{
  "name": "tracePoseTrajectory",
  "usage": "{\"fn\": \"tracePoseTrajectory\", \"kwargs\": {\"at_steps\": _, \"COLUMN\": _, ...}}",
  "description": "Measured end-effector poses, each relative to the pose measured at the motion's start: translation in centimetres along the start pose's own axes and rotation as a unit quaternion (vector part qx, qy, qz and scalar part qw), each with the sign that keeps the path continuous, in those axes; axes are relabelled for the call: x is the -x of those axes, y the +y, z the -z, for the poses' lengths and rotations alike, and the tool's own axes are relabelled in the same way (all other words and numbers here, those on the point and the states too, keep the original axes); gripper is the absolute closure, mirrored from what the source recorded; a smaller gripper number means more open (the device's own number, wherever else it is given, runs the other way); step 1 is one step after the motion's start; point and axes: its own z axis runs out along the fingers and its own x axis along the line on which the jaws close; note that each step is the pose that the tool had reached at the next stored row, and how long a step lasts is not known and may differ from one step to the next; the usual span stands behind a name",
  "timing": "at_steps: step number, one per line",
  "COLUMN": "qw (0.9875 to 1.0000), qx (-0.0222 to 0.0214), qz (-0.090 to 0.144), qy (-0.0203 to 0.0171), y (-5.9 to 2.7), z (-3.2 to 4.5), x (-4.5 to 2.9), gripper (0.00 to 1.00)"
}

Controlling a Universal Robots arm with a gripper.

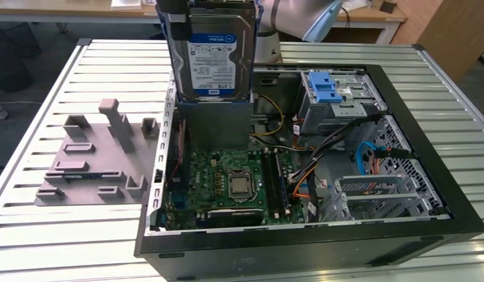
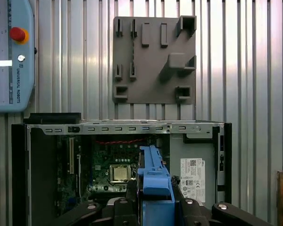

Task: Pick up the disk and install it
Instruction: 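Pick up the disk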

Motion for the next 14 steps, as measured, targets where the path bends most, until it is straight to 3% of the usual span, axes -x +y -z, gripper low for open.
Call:
{"fn": "tracePoseTrajectory", "kwargs": {"at_steps": 9, "qw": 1.0000, "qx": -0.0002, "qz": -0.009, "qy": 0.0000, "y": -1.28, "z": -0.02, "x": 0.03, "gripper": 0.64}}
{"fn": "tracePoseTrajectory", "kwargs": {"at_steps": 14, "qw": 0.9999, "qx": -0.0003, "qz": -0.011, "qy": -0.0001, "y": -1.57, "z": -0.04, "x": 0.04, "gripper": 0.64}}
